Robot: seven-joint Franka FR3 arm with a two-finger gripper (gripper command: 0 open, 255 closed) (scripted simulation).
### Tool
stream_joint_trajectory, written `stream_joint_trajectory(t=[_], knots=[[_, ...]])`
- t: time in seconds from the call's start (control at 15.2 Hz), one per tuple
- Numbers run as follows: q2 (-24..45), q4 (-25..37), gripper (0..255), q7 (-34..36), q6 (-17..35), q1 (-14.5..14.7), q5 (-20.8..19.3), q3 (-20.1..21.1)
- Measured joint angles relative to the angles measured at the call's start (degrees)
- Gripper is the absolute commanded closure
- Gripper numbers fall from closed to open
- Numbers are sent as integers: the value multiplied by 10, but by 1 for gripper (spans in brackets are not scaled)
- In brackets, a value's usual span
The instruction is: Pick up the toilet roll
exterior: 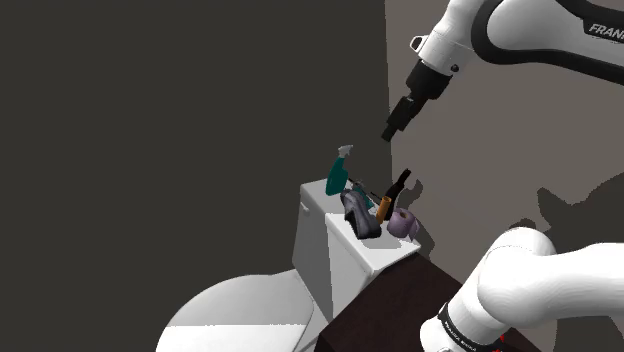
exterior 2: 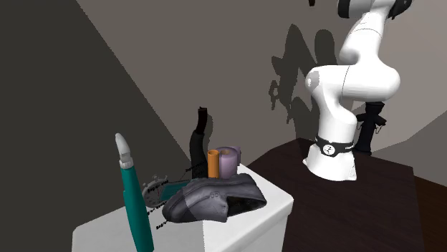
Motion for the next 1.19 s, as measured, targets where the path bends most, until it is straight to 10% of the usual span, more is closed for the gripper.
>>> stream_joint_trajectory(t=[1.19], knots=[[5, -212, 0, -163, 156, -50, -93, -147]])
